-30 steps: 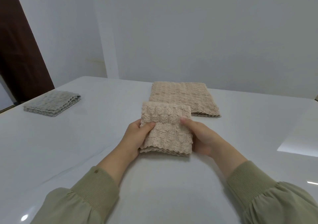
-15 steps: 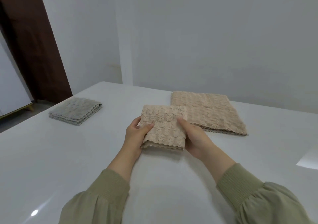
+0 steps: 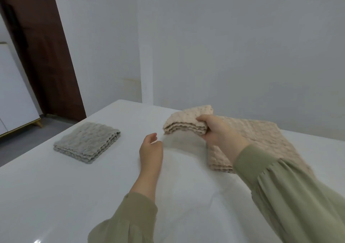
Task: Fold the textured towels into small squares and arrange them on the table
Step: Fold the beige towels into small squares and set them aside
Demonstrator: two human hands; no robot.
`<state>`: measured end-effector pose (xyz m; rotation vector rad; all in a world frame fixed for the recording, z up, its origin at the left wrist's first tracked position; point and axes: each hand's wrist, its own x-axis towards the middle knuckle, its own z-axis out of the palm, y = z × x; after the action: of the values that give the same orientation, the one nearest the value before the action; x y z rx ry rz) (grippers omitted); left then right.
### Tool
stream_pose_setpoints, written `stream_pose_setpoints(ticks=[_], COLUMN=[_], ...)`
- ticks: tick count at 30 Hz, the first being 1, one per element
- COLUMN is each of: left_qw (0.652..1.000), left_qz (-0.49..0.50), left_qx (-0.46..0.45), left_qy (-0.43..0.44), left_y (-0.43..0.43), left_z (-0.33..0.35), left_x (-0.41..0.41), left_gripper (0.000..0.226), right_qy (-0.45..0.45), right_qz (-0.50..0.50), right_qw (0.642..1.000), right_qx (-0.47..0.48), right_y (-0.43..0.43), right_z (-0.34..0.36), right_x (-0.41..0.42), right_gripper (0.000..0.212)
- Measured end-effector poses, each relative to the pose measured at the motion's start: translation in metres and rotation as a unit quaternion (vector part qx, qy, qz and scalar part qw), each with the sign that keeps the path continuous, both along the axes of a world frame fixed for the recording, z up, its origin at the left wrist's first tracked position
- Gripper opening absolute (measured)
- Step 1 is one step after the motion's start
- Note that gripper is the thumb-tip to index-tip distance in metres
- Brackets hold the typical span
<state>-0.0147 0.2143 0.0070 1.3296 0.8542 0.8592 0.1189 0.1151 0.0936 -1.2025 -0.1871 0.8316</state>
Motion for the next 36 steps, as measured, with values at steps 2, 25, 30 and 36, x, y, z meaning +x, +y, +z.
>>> stream_pose_setpoints(ticks=[2,25,30,36], left_qw=[0.998,0.860,0.844,0.831], left_qz=[-0.007,-0.161,-0.185,-0.180], left_qx=[0.037,0.422,0.471,0.502], left_qy=[0.039,0.239,0.181,0.157], left_y=[0.004,-0.012,-0.056,-0.122], left_z=[-0.002,-0.005,-0.003,-0.007], left_x=[0.007,0.032,0.030,0.038], left_gripper=[0.039,0.034,0.033,0.035], right_qy=[-0.003,-0.576,-0.621,-0.635], right_qz=[-0.006,-0.072,-0.143,-0.166], right_qw=[1.000,0.776,0.729,0.702], right_qx=[0.031,-0.246,-0.251,-0.276], right_y=[0.021,-0.030,-0.100,-0.166], right_z=[0.004,-0.067,-0.082,-0.085], right_x=[0.021,0.005,-0.015,-0.017], right_gripper=[0.021,0.043,0.033,0.026])
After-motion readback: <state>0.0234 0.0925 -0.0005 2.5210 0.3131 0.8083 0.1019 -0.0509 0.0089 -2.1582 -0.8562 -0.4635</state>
